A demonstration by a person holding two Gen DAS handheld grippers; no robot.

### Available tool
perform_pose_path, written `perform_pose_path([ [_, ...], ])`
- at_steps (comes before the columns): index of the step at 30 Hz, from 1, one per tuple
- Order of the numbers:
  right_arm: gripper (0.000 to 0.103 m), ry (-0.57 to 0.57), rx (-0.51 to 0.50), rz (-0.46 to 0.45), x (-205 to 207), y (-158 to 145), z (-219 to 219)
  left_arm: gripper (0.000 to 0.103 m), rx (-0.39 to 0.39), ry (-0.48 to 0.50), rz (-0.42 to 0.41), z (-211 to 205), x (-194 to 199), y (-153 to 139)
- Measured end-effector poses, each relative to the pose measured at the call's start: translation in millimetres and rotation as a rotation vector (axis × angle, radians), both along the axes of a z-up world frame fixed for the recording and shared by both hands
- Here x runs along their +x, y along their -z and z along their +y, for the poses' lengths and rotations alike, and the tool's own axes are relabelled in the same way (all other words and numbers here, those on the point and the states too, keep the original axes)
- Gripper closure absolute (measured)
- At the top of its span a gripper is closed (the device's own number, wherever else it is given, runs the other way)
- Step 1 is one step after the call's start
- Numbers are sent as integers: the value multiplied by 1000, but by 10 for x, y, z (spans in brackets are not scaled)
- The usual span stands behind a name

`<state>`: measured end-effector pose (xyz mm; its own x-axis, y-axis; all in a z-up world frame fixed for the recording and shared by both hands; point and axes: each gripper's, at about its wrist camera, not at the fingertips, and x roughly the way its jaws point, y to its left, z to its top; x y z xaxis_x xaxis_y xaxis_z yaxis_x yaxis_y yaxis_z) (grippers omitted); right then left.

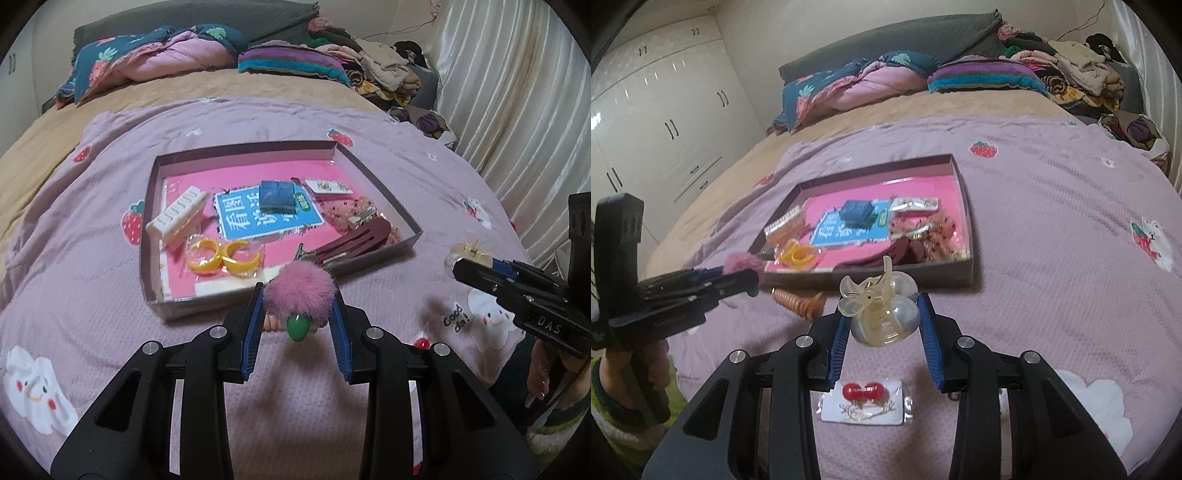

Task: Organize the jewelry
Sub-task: 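Carry the pompom into the tray with the left tool while the right tool places the claw clip there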

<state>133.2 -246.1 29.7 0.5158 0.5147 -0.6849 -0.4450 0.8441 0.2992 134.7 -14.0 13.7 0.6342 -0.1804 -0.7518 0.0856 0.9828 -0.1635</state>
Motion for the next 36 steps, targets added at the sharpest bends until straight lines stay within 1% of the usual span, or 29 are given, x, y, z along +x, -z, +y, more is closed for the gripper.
perform_pose_path([
  [10, 68, 37, 18, -42, 213, -274, -60, 78, -34, -14, -38, 61, 247, -224],
  [20, 68, 53, 35, -85, 449, -494, -78, 78, -48, -17, -53, 38, 530, -338],
  [26, 68, 51, 45, -96, 610, -562, -53, 78, -45, -21, -42, 19, 690, -332],
  [31, 68, 48, 47, -102, 748, -613, -15, 78, -42, -25, -19, 3, 828, -262],
  [36, 68, 44, 35, -99, 875, -603, 40, 78, -41, -23, 2, -26, 950, -173],
])
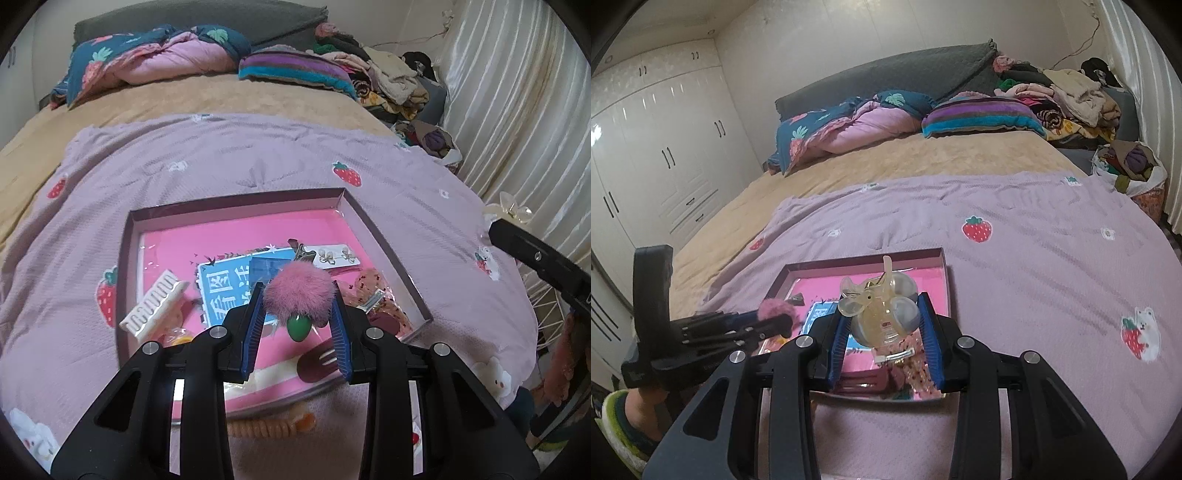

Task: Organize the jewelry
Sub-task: 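Carry the pompom into the tray with the left tool while the right tool places the claw clip there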

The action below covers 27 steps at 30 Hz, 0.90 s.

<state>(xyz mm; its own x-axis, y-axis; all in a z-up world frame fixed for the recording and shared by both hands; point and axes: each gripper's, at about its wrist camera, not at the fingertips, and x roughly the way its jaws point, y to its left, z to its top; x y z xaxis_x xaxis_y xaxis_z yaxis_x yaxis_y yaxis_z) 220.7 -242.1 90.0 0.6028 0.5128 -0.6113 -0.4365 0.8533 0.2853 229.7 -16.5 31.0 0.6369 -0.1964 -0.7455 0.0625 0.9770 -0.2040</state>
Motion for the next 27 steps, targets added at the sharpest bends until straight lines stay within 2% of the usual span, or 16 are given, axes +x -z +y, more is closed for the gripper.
perform_pose_path([
  [18, 68, -15, -64, 92, 321, 461, 233, 77, 3, -11, 74, 52, 218, 342],
  [23, 68, -17, -75, 116, 357, 580, 255, 69, 0, -18, 78, 78, 191, 357],
  [27, 68, -31, -86, 146, 375, 678, 297, 67, -1, -28, 80, 108, 153, 354],
])
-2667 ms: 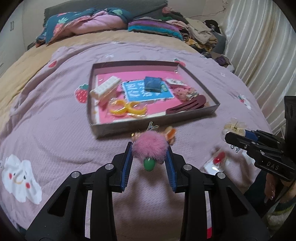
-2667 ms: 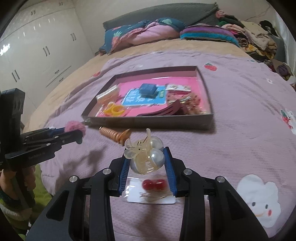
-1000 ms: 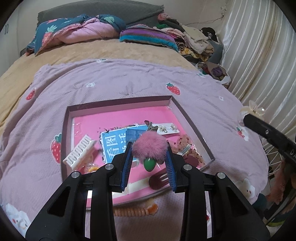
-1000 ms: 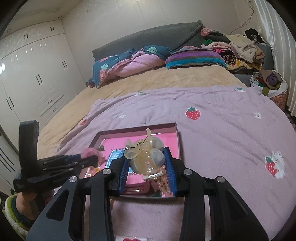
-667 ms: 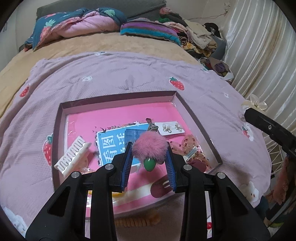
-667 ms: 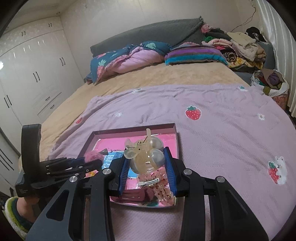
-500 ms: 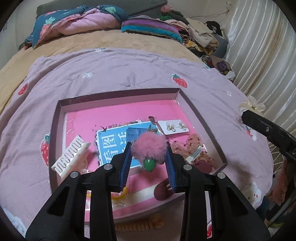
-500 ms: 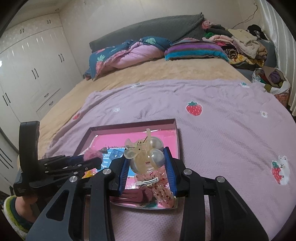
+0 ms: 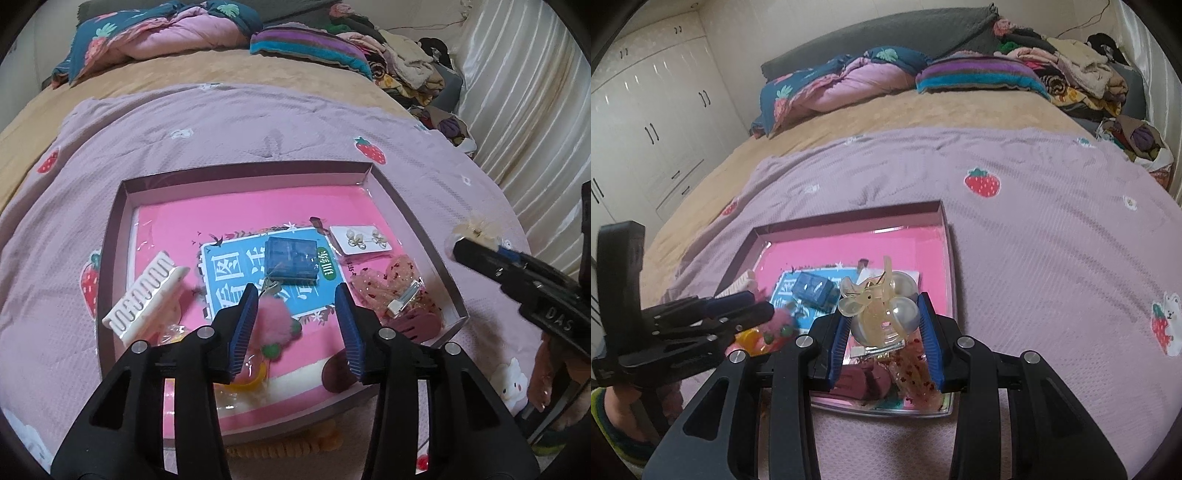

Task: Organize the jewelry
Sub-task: 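Carry the pompom into the tray with the left tool while the right tool places the claw clip there, then withdraw both open tools from the tray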

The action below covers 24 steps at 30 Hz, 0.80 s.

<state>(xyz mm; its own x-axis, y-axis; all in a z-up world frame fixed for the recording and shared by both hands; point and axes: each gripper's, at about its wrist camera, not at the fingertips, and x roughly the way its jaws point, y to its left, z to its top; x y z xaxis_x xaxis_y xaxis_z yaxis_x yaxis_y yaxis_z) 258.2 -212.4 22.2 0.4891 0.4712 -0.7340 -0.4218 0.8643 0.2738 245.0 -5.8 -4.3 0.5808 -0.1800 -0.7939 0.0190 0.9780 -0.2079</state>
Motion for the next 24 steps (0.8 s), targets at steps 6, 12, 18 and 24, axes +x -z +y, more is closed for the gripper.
perform_pose_path([
  [6, 68, -10, -19, 44, -14, 148, 55, 56, -5, -24, -15, 54, -141, -81],
  [12, 59, -17, -3, 44, -86, 116, 35, 49, -12, -50, -23, 111, -255, -138],
  [18, 48, -9, 14, 4, -225, -55, -38, 48, -22, -71, -39, 161, -376, -226],
  [24, 30, 11, 64, -23, -429, -257, -168, 40, -26, -85, -71, 181, -493, -358],
])
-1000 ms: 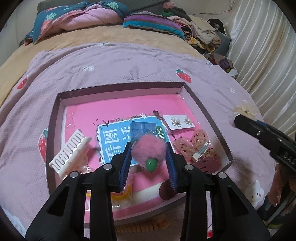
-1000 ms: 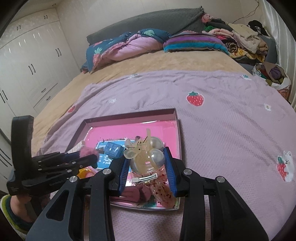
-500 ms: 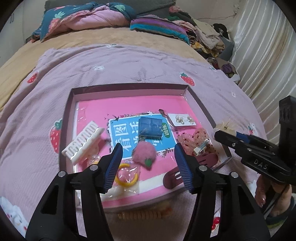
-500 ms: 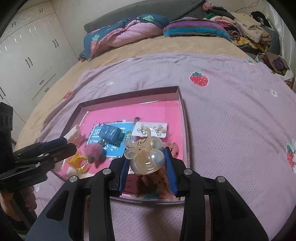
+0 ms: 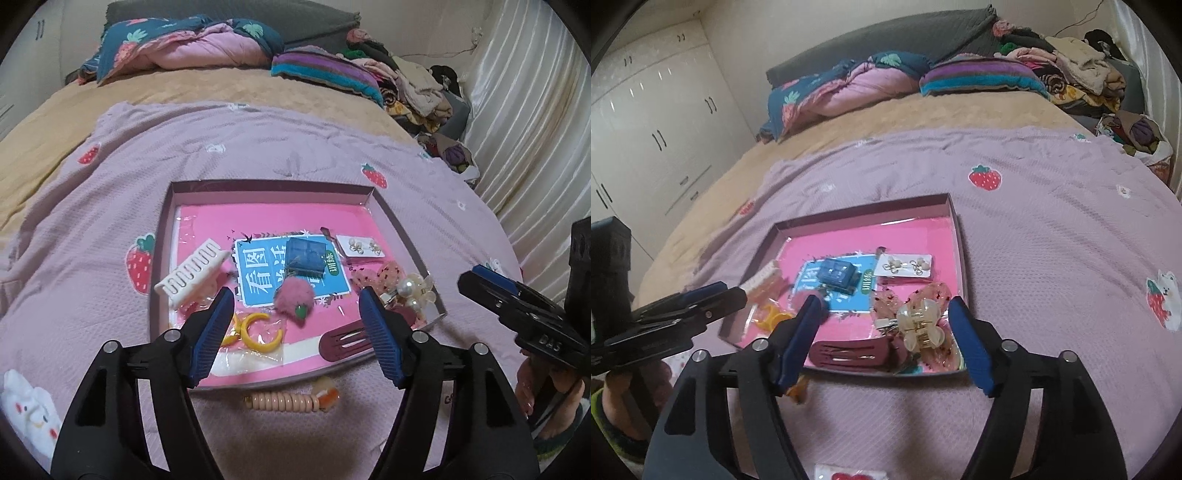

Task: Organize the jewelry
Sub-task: 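Withdraw both open tools from the tray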

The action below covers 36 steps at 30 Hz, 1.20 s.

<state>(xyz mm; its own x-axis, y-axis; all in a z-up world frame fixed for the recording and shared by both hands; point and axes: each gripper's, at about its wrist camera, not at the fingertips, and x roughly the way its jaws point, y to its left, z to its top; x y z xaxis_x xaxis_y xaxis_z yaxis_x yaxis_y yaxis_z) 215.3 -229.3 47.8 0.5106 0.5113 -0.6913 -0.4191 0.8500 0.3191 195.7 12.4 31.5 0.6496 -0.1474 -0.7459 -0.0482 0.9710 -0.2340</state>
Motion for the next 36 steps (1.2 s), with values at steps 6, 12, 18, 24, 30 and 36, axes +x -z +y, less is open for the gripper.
perform_pose_path([
  [6, 18, 6, 46, -19, -170, -176, -92, 31, 3, -12, -38, -5, -163, -157],
  [12, 14, 11, 67, -53, -342, -340, -169, 23, 11, -16, -79, -35, -334, -312],
  [18, 11, 14, 81, -84, -496, -467, -241, 14, 19, -26, -109, -51, -460, -431],
  [24, 9, 10, 91, -106, -657, -542, -287, 12, 28, -29, -129, -90, -598, -495],
  [30, 9, -1, 91, -114, -803, -550, -321, 10, 43, -32, -133, -113, -716, -487],
  [36, 9, -8, 77, -115, -957, -490, -355, 10, 61, -32, -129, -127, -836, -433],
])
